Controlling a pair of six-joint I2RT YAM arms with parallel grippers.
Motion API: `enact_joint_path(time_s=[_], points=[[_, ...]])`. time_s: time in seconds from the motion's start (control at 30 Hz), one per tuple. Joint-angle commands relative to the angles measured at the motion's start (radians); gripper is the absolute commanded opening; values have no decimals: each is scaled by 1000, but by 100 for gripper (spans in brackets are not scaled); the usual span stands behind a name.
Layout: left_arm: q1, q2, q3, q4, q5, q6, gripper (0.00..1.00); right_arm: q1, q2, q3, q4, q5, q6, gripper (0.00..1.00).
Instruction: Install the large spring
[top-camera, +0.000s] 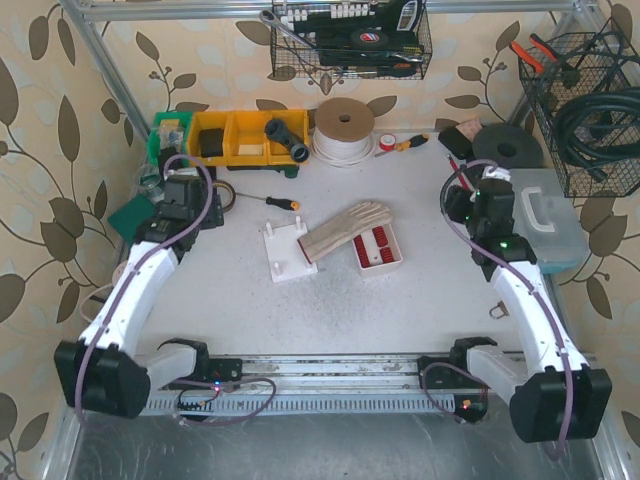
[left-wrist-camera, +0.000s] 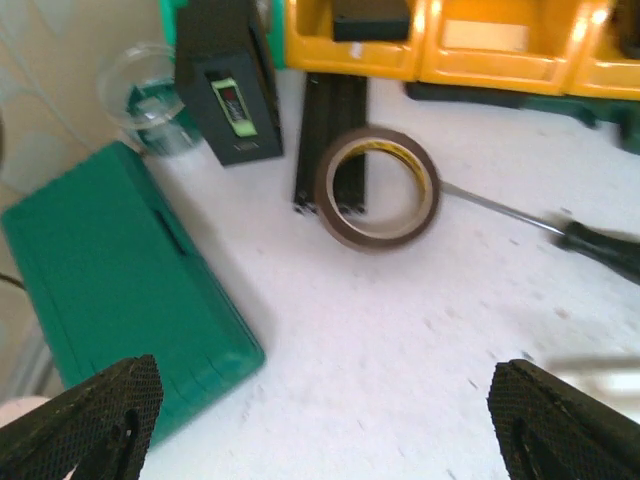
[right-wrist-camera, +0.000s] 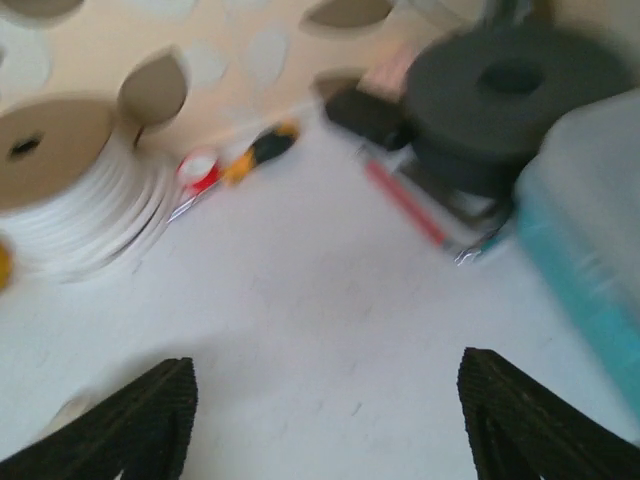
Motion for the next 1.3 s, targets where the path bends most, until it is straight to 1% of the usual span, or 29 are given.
enact_joint_path(time_s=[0.0,0.07,0.13,0.17,0.2,0.27,0.37,0.4,0.47,0.57,0.63,0.73,0.9,1.0,1.13,1.27], points=[[19,-137,22,-217,307,-80,91,31,1,-32,-159,-390,206,68],[20,-186,16,-267,324,-123,91,159,-15,-76,-128,-367,299,69],[20,-249,-12,-289,347,-168,91,300,-4,-82,-141,-267,367,74],[20,-273,-27,-292,385,-182,94,361,13,-76,-136,-234,386,76],[20,-291,-43,-292,426,-192,96,411,36,-56,-146,-218,408,77],[20,-323,-79,-282,487,-228,96,502,74,-25,-179,-127,478,80],[15,-371,-164,-229,564,-291,96,590,97,-25,-172,-44,571,90],[6,-383,-192,-200,595,-312,95,603,104,-25,-170,-35,607,94],[-52,-393,-234,-150,601,-354,94,606,129,-25,-156,-37,657,95],[-189,-385,-254,-115,492,-398,91,607,167,-34,-118,-35,754,96],[-280,-388,-266,-89,421,-435,91,610,194,-48,-77,-29,803,100],[-353,-408,-298,-24,373,-495,90,611,242,-56,-41,-20,840,100],[-377,-437,-381,102,375,-536,90,613,335,2,-26,-39,839,96],[-383,-456,-378,117,396,-547,90,615,384,47,-30,-31,835,94],[-383,-494,-362,94,392,-537,89,619,442,98,-47,-23,840,90],[-385,-496,-363,119,396,-541,90,646,464,119,-55,26,855,90]])
